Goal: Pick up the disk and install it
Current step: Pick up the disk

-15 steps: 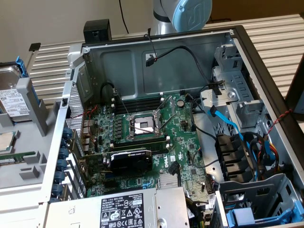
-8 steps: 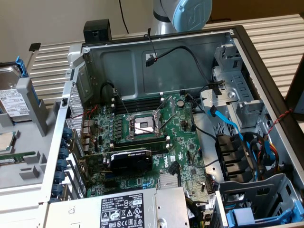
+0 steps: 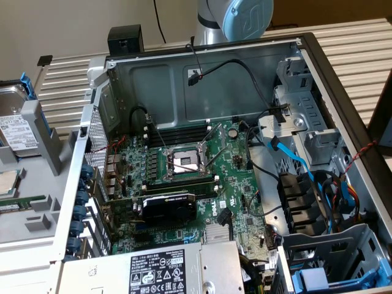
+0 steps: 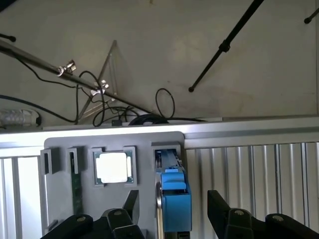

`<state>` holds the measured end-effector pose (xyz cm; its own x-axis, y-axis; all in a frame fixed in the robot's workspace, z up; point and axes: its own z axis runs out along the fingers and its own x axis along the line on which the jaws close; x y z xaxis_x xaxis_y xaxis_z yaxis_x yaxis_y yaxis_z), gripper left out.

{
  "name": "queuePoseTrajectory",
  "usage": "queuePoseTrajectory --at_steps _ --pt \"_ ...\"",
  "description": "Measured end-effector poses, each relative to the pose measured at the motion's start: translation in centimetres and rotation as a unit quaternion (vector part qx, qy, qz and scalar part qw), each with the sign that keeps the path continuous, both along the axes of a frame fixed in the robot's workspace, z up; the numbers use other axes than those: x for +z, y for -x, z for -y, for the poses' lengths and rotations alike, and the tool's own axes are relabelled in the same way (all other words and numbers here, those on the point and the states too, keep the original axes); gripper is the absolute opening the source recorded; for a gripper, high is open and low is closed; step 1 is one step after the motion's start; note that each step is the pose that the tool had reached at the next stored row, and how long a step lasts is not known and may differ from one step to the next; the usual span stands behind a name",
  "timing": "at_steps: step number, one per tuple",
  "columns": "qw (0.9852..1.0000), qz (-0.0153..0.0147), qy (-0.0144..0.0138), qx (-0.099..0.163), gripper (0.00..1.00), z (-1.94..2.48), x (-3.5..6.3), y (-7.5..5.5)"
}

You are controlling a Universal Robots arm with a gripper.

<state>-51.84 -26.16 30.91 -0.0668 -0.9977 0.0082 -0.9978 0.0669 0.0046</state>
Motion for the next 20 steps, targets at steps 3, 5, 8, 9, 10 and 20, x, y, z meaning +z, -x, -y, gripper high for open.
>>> queuePoseTrajectory --at_steps 3,5,8,9,10,20 --pt "1.0 0.0001 -0.0003 0.0 0.65 0.0 -0.33 0.0" --pt "1.0 0.0 -0.0003 0.001 0.65 0.0 -0.46 0.0" --pt "1.0 0.0001 -0.0003 0.004 0.65 0.0 -0.61 0.0" --pt "1.0 0.0003 -0.0004 0.005 0.65 0.0 -0.67 0.0" --pt "1.0 0.0005 -0.0005 0.006 0.65 0.0 -0.72 0.0" --pt "0.9993 0.001 -0.0025 0.038 0.65 0.1 -0.93 0.16"
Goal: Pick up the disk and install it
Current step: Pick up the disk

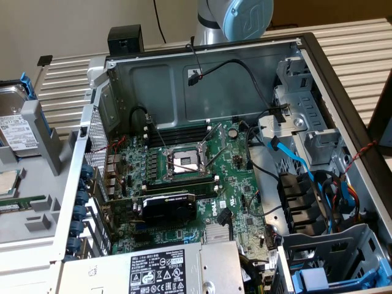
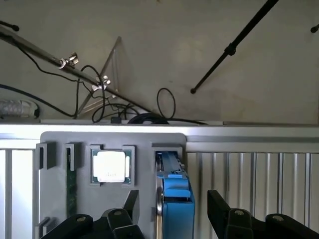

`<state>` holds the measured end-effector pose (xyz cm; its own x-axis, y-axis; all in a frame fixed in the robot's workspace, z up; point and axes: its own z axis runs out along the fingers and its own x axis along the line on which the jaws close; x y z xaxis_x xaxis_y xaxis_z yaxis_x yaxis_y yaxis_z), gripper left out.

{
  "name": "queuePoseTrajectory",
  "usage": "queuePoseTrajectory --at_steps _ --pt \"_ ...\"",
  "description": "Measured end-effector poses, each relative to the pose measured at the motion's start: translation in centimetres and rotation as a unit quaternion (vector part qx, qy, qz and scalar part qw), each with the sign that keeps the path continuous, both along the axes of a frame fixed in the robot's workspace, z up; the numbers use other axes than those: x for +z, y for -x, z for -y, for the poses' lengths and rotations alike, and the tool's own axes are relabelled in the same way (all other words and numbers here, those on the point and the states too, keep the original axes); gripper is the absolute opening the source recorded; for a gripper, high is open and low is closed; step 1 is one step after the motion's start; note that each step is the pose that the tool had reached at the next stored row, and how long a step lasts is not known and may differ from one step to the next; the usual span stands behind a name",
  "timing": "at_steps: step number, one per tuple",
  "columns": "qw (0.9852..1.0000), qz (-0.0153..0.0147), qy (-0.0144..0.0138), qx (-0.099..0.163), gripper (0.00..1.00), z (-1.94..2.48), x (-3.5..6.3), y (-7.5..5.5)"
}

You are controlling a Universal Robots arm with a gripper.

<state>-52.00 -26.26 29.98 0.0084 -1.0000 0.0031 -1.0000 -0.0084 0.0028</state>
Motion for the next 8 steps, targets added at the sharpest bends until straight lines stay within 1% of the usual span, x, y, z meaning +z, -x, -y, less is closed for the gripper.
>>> queuePoseTrajectory --at_steps 2,4,5,6,8 --pt "1.0 0.0003 -0.0003 0.008 0.65 0.07 -0.01 0.02" --pt "1.0 0.0004 -0.001 0.01 0.65 0.18 -0.03 0.02" --pt "0.9999 0.0004 -0.0028 0.01 0.65 0.28 -0.04 0.02" --pt "0.9999 0.0005 -0.0053 0.011 0.65 0.38 -0.05 0.02" --pt "0.9999 0.0005 -0.0115 0.011 0.65 0.53 -0.06 0.02"
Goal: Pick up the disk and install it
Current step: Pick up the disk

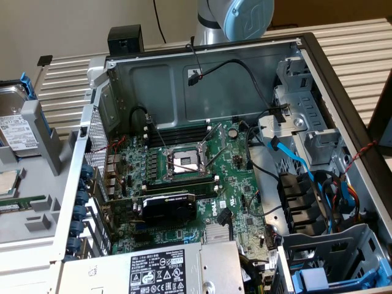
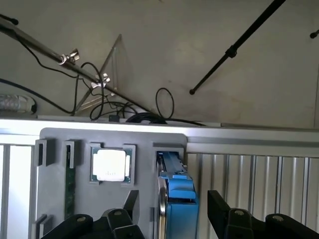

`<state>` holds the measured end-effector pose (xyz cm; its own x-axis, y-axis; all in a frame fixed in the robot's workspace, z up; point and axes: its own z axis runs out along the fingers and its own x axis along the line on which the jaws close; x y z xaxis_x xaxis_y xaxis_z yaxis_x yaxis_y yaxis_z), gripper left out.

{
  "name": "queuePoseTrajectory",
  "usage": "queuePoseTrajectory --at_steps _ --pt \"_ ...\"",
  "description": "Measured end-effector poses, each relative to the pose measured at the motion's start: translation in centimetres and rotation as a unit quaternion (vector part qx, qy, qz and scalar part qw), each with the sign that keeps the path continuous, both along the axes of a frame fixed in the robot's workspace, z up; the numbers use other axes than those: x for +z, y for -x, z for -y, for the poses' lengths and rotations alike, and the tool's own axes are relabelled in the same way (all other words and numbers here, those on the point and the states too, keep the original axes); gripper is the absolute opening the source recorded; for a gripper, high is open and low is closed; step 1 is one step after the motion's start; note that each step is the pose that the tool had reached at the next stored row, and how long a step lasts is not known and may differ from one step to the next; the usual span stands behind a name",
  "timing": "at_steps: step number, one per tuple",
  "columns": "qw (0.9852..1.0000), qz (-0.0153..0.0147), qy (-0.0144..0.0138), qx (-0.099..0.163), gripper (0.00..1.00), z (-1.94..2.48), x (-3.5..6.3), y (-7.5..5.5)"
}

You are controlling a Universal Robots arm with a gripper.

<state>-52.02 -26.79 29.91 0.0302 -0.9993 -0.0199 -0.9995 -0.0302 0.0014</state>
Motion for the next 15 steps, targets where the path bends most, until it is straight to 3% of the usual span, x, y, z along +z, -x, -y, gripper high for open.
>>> queuePoseTrajectory --at_steps 2,3,15 --pt "1.0 0.0001 -0.0042 0.0 0.65 0.02 -0.03 0.0" --pt "1.0 0.0001 -0.0047 0.0 0.65 0.01 -0.05 0.0" --pt "1.0 -0.002 -0.005 0.0 0.65 0.02 -0.09 0.0"
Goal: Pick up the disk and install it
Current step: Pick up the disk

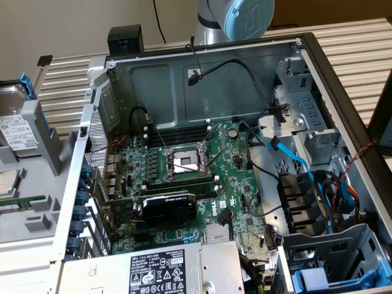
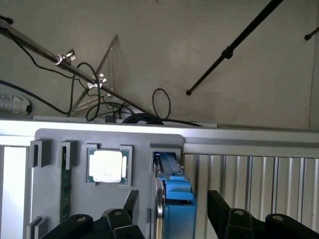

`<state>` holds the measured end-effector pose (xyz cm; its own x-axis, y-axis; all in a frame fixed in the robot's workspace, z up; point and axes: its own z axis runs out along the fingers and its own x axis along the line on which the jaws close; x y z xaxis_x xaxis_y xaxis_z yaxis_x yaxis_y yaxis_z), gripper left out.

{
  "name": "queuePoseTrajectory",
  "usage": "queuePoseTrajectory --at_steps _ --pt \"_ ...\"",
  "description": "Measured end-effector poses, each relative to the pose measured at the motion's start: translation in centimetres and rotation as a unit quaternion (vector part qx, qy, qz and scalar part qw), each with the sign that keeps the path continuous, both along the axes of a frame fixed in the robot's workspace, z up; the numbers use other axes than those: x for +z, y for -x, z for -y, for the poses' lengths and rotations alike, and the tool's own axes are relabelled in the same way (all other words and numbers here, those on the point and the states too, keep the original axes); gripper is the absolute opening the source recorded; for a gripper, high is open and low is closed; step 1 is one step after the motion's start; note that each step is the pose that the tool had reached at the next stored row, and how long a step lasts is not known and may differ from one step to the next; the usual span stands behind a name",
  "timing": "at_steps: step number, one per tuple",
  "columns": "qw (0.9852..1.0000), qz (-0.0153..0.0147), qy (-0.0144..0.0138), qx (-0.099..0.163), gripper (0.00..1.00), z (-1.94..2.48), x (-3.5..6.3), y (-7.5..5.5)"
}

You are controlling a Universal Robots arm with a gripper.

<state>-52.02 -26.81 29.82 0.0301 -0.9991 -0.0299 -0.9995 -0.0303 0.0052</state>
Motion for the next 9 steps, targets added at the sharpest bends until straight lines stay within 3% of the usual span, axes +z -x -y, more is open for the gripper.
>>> queuePoseTrajectory --at_steps 6,8,9 --pt "1.0 -0.0005 0.0 0.0 0.65 0.0 -0.01 0.0" --pt "1.0 -0.0006 0.0 0.0 0.63 0.0 -0.01 0.0" --pt "1.0 -0.0006 0.0 0.0 0.56 0.0 -0.01 0.0"
